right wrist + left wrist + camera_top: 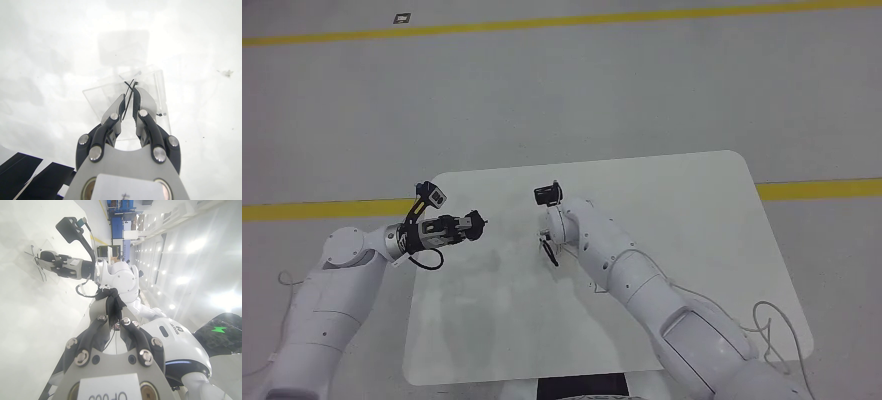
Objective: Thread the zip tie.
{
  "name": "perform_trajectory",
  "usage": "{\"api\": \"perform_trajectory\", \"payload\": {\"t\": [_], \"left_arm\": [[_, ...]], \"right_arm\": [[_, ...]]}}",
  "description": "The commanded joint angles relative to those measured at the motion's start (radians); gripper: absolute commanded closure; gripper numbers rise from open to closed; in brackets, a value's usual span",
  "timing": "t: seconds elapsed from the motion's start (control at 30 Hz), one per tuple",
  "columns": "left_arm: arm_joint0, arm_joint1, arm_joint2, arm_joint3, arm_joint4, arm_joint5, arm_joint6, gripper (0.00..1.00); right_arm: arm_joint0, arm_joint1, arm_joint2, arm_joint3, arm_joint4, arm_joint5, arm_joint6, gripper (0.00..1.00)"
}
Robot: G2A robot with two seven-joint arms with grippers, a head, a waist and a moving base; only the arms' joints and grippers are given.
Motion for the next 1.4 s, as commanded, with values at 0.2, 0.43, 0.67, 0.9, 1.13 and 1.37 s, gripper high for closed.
{"api": "perform_trajectory", "payload": {"t": [0.2, 0.43, 0.67, 0.9, 1.13, 1.37], "left_arm": [[0.000, 0.000, 0.000, 0.000, 0.000, 0.000, 0.000, 1.00], [0.000, 0.000, 0.000, 0.000, 0.000, 0.000, 0.000, 1.00], [0.000, 0.000, 0.000, 0.000, 0.000, 0.000, 0.000, 1.00], [0.000, 0.000, 0.000, 0.000, 0.000, 0.000, 0.000, 1.00], [0.000, 0.000, 0.000, 0.000, 0.000, 0.000, 0.000, 1.00], [0.000, 0.000, 0.000, 0.000, 0.000, 0.000, 0.000, 1.00]], "right_arm": [[0.011, -0.020, 0.009, 0.038, -0.026, 0.000, -0.002, 0.94], [0.019, -0.034, 0.025, 0.065, -0.042, 0.000, -0.008, 1.00], [0.010, -0.036, 0.053, 0.033, -0.071, 0.000, 0.006, 1.00], [-0.042, -0.020, 0.096, -0.086, -0.122, 0.000, 0.064, 1.00], [-0.149, 0.017, 0.183, -0.313, -0.116, -0.037, 0.129, 1.00], [-0.309, 0.058, 0.317, -0.598, -0.022, -0.127, 0.135, 1.00]]}}
